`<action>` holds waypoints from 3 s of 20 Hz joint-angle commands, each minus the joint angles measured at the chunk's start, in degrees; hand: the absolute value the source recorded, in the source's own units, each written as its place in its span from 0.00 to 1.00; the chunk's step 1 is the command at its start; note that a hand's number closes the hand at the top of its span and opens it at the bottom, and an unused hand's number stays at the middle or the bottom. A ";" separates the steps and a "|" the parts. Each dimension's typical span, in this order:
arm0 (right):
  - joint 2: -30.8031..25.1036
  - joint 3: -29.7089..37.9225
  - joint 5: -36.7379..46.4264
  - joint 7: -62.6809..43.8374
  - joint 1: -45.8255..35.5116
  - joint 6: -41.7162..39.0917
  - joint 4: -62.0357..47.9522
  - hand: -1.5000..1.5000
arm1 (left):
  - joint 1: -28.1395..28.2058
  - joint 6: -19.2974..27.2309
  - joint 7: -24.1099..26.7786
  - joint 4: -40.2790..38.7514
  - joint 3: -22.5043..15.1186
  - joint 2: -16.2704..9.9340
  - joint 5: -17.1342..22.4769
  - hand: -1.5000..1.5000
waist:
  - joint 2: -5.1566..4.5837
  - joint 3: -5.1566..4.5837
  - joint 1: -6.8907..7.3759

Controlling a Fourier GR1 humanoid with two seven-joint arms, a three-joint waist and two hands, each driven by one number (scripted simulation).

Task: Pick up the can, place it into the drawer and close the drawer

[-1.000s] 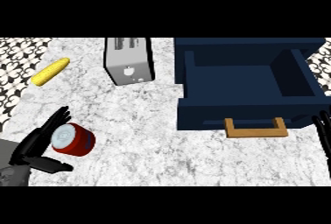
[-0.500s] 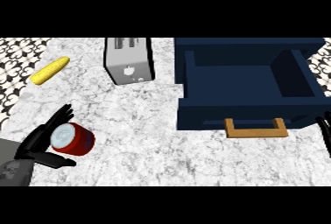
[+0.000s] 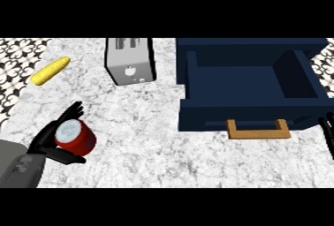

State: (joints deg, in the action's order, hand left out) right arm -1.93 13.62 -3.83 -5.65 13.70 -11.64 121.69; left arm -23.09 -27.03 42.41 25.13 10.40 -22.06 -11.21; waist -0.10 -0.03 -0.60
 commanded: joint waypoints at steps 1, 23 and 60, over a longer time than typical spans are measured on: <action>0.73 -1.33 1.03 -2.67 0.09 0.85 3.22 0.00 | -0.90 -3.94 4.43 -1.95 -1.22 0.09 -0.93 0.00 | -0.01 -0.04 -0.05; 1.37 0.76 -2.34 -0.47 5.33 -2.00 5.19 0.00 | 1.46 -11.59 -7.35 15.46 -3.56 5.68 8.38 1.00 | 0.34 0.07 0.73; 0.25 4.23 -3.60 0.85 4.38 -1.37 4.30 0.00 | -24.10 48.58 -56.58 50.86 -20.62 22.06 9.72 1.00 | 0.16 0.05 -0.19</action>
State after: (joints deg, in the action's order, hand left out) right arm -0.95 16.21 -6.54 -5.05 17.24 -12.15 125.94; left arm -41.89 18.47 -11.47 76.11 -8.52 -0.05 -0.31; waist 0.03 0.02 -0.74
